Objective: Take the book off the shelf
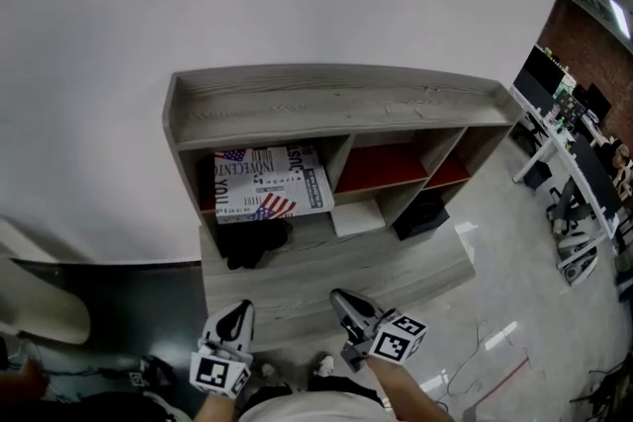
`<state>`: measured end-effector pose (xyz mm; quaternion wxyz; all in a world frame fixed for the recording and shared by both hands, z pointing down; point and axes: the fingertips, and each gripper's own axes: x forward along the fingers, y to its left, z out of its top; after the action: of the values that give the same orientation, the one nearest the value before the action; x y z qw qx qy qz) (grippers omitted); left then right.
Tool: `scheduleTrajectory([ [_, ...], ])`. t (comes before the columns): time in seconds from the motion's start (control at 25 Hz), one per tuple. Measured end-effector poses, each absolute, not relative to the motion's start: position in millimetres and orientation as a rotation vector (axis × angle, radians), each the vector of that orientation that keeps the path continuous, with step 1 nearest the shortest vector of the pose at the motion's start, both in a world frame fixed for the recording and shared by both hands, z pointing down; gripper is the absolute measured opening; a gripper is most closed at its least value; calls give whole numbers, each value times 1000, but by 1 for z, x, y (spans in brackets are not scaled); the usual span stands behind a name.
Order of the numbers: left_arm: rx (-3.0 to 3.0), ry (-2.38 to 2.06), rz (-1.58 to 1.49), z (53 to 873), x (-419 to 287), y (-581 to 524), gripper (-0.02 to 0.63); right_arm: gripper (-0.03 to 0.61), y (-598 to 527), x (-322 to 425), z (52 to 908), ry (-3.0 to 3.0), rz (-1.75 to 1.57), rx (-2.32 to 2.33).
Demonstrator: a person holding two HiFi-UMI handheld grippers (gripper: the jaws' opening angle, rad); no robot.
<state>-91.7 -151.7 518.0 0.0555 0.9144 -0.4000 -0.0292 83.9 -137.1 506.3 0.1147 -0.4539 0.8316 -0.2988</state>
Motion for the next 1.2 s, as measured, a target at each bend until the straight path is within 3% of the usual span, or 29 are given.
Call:
scheduleTrajectory([
  [0.84,2665,-1526,-96,495,-106,-175,17,26,-247,69,468,2499,-849,-1008],
  [0.96,2651,-1535,-89,496,-103,-176,17,100,-260,65,476,2453,-947,-955],
  [1.2,2636,-1563,-80,494,-105,-177,17,174,-283,56,488,2352,-1105,-821],
])
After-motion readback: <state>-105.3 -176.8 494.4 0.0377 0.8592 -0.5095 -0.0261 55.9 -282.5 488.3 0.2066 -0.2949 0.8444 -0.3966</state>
